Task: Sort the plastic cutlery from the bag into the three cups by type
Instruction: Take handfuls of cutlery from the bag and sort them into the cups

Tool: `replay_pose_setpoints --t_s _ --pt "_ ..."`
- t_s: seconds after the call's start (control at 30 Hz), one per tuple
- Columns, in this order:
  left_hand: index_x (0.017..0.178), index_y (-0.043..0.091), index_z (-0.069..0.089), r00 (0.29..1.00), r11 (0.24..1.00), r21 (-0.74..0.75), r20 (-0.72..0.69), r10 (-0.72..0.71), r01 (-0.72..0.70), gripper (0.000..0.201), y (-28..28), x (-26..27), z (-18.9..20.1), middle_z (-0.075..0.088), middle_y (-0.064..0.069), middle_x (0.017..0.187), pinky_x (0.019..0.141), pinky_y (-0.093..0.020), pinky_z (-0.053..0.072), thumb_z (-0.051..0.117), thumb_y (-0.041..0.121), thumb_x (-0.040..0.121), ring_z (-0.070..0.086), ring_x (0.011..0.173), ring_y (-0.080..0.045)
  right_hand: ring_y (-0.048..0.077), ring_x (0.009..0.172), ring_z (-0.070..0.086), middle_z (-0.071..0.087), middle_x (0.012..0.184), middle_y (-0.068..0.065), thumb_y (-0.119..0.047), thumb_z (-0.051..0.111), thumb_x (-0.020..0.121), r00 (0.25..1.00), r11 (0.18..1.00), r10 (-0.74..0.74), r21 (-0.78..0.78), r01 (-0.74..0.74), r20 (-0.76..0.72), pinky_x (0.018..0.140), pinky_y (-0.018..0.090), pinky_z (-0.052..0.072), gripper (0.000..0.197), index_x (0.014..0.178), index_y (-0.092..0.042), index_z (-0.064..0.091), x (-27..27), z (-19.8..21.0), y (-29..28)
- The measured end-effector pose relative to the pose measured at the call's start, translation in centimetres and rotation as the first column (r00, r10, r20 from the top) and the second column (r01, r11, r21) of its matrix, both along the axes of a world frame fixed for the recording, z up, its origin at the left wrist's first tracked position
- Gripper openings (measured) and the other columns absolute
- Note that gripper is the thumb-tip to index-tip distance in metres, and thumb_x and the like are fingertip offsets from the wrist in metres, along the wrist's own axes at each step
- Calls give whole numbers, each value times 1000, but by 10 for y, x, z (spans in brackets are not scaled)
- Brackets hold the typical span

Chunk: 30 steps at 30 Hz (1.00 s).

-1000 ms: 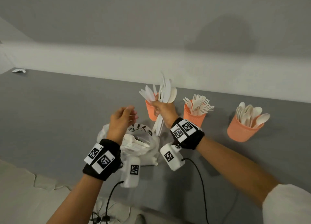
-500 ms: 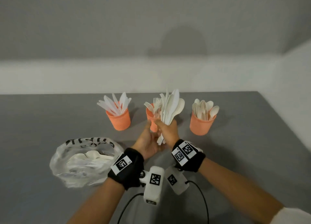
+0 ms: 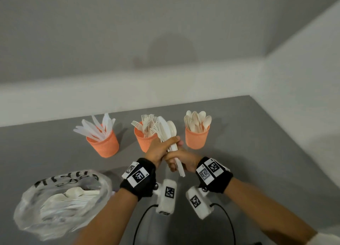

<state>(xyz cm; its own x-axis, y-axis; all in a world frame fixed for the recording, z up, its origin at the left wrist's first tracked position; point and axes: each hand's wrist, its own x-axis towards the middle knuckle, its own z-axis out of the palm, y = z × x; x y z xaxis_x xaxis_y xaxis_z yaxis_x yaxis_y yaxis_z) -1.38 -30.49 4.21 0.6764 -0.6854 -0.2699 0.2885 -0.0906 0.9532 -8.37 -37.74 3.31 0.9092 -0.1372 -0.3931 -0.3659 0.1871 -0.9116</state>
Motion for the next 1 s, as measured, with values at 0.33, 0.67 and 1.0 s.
replay_pose_setpoints --t_s 0.33,0.67,1.0 --pt "102 12 61 960 995 103 279 -19 -10 26 -12 -1 2 66 1 83 71 -20 53 67 29 83 63 77 -10 5 33 33 36 46 -2 -11 44 95 960 958 -254 -102 267 120 37 18 30 16 79 -9 47 -2 -18 0" --pt "100 10 58 953 994 -14 285 105 -105 13 3 24 21 58 -4 87 55 -11 46 46 14 95 53 73 -11 2 30 30 42 43 -8 -41 42 94 998 969 -57 243 47 33 33 13 26 25 89 -18 49 -18 -11 -18" --pt "78 15 62 955 988 151 296 -17 -29 14 5 47 36 59 1 74 60 -19 39 59 22 89 51 68 -10 2 37 31 43 49 -9 -34 52 92 1000 998 -17 63 17 -2 37 13 27 17 103 -22 57 -26 -12 -23"
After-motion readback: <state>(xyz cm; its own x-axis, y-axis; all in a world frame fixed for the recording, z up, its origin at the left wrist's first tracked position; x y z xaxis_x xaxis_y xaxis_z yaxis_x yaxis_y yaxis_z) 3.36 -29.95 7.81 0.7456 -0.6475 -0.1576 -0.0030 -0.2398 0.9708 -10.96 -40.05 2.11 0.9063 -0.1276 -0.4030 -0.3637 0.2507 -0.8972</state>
